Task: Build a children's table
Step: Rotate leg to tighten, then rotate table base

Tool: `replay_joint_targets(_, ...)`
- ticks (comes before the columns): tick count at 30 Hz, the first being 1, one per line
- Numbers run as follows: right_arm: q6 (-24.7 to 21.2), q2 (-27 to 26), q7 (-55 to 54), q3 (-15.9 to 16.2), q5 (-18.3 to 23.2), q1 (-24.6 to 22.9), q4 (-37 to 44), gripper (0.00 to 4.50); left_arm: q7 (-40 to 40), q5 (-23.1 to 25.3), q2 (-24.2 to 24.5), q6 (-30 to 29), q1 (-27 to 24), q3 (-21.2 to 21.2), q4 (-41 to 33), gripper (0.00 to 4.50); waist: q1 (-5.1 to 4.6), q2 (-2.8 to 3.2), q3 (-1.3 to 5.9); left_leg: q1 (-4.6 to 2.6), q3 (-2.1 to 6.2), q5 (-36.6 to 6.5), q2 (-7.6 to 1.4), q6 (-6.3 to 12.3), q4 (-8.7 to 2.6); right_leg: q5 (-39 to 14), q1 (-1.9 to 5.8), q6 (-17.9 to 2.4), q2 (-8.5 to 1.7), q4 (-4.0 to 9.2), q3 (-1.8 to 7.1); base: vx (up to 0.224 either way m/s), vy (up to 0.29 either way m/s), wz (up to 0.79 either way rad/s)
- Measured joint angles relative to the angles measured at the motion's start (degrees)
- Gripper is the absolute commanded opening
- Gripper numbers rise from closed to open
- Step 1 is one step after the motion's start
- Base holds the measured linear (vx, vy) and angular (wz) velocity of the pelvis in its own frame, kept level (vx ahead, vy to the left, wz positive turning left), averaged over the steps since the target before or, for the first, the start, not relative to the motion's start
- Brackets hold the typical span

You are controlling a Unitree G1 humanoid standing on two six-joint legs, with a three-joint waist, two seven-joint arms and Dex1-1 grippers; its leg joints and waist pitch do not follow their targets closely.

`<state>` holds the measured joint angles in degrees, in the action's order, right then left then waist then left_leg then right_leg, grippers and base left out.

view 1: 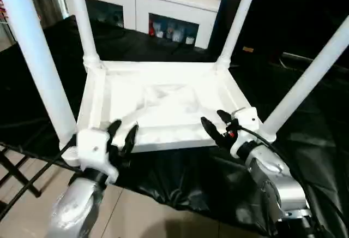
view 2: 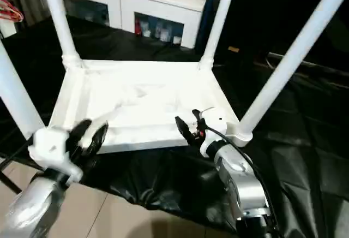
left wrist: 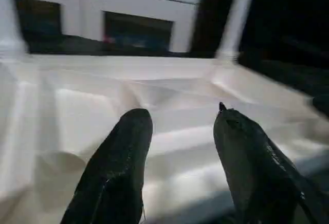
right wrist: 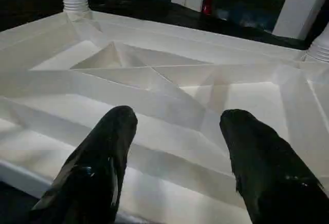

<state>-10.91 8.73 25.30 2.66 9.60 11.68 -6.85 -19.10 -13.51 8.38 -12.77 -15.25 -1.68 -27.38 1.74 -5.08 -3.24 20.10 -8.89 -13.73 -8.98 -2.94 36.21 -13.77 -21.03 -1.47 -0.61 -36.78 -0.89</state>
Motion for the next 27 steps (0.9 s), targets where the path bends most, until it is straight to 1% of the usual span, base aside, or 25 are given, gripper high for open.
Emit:
replay_joint_targets(1,0.0,0.16,0.17,-0.05,0.0,-0.01,-0.01,3.01,-0.91,-1.32,0.28,-0.01,-0.64,-0.63,-0.48,2.76,0.01,0.0,0.0,0.0,-0.02,0.01,-0.01,-0.01,-0.03,0.04,-0.04,-0.07,0.0,-0.01,0.0,0.0,0.0,0.0)
replay_joint_targets(3,-0.01,0.27,0.5,-0.02,0.0,-0.02,0.03,3.01,-3.07,-3.84,1.48,0.0,-2.56,-1.87,-1.84,3.03,0.0,0.05,-0.01,0.01,-0.04,0.02,-0.02,-0.03,-0.05,0.1,-0.04,-0.18,0.0,0.0,0.0,0.0,0.0,0.0)
replay_joint_targets(6,-0.19,0.96,1.56,0.07,0.08,-0.47,0.32,3.01,-6.17,-7.56,2.98,0.19,-6.78,-3.87,-2.99,3.23,-0.03,0.1,-0.03,0.03,-0.1,0.01,-0.02,-0.02,-0.05,0.05,-0.03,-0.12,0.0,0.12,0.03,0.0,0.0,0.0)
replay_joint_targets(7,-0.48,1.43,2.19,0.09,0.49,-0.78,0.6,3.01,-7.36,-9.38,3.16,0.33,-8.65,-5.12,-3.19,3.47,-0.02,0.2,-0.08,0.07,-0.11,0.01,-0.02,-0.01,-0.05,0.03,-0.04,-0.1,0.0,0.19,0.04,0.0,0.0,0.0)
replay_joint_targets(8,-0.81,1.72,2.8,0.11,0.91,-1.22,1.27,3.01,-8.22,-10.49,3.36,0.64,-10.24,-6.28,-3.33,3.47,-0.05,0.24,-0.1,0.07,-0.12,0.01,-0.03,-0.01,-0.06,0.03,-0.03,-0.09,0.0,0.24,0.04,0.0,0.0,0.0)
replay_joint_targets(10,-1.03,2.29,3.57,0.14,1.26,-1.75,1.72,3.01,-8.93,-11.74,3.52,1.26,-11.87,-8.78,-3.3,3.68,0.0,0.36,-0.19,0.1,-0.13,0.0,-0.03,0.0,-0.06,0.02,-0.01,-0.08,0.0,0.32,0.03,0.0,0.0,0.0)
replay_joint_targets(11,-1.11,2.45,3.88,0.25,1.27,-1.88,1.75,3.01,-9.24,-11.82,3.54,2.13,-12.15,-9.67,-3.29,3.68,0.04,0.47,-0.25,0.11,-0.13,0.0,-0.03,0.0,-0.07,0.02,0.0,-0.08,0.0,0.35,0.03,0.0,0.0,0.0)
replay_joint_targets(12,-1.13,2.58,4.06,0.3,1.28,-2.18,1.92,3.01,-9.41,-11.85,3.65,2.84,-12.43,-10.33,-3.29,3.79,0.06,0.51,-0.27,0.09,-0.13,0.0,-0.03,0.0,-0.08,0.02,0.05,-0.08,0.0,0.38,0.04,0.0,0.0,0.0)
replay_joint_targets(13,-1.13,2.85,4.45,0.58,1.28,-2.61,2.2,3.01,-9.6,-12.19,3.66,3.92,-13.72,-11.67,-3.28,4.0,0.03,0.6,-0.3,0.08,-0.14,0.0,-0.03,0.0,-0.11,0.02,0.05,-0.08,0.0,0.4,0.04,0.0,0.0,0.0)
replay_joint_targets(16,-1.15,3.82,5.42,0.96,1.28,-3.6,2.26,3.01,-10.55,-14.0,3.91,5.7,-16.7,-15.78,-2.9,4.16,-0.14,0.62,-0.32,0.0,-0.18,0.0,-0.03,0.0,-0.35,0.03,0.06,-0.09,0.0,0.53,0.05,0.0,0.0,0.0)
replay_joint_targets(18,-1.29,4.21,6.22,1.0,1.38,-4.17,2.33,3.01,-10.55,-14.37,3.85,6.8,-17.02,-16.85,-2.66,4.37,-0.09,0.63,-0.33,-0.01,-0.19,0.0,-0.03,0.0,-0.44,0.03,0.05,-0.09,0.0,0.54,0.04,0.0,0.0,0.0)
replay_joint_targets(20,-1.88,5.3,8.42,1.74,2.05,-5.37,3.52,3.01,-10.58,-15.31,3.78,8.18,-17.24,-18.12,-2.71,4.48,0.15,0.63,-0.32,-0.04,-0.19,0.0,-0.04,-0.01,-0.52,0.02,0.06,-0.08,0.0,0.57,0.03,0.0,0.0,0.0)
replay_joint_targets(24,-2.99,7.51,11.99,2.49,3.17,-6.83,4.81,3.01,-10.58,-15.56,4.06,9.45,-17.3,-19.86,-2.7,4.48,0.19,0.67,-0.34,-0.04,-0.21,0.01,-0.04,-0.01,-0.54,0.02,0.08,-0.08,0.0,0.6,0.03,0.0,0.0,0.0)
replay_joint_targets(27,-3.62,8.76,13.31,2.53,3.29,-7.33,4.88,3.01,-10.31,-15.44,4.56,9.56,-15.39,-20.3,-2.06,4.48,0.2,0.71,-0.37,-0.06,-0.21,0.01,-0.03,0.0,-0.54,0.04,0.1,-0.11,0.0,0.61,0.03,0.0,0.0,0.0)
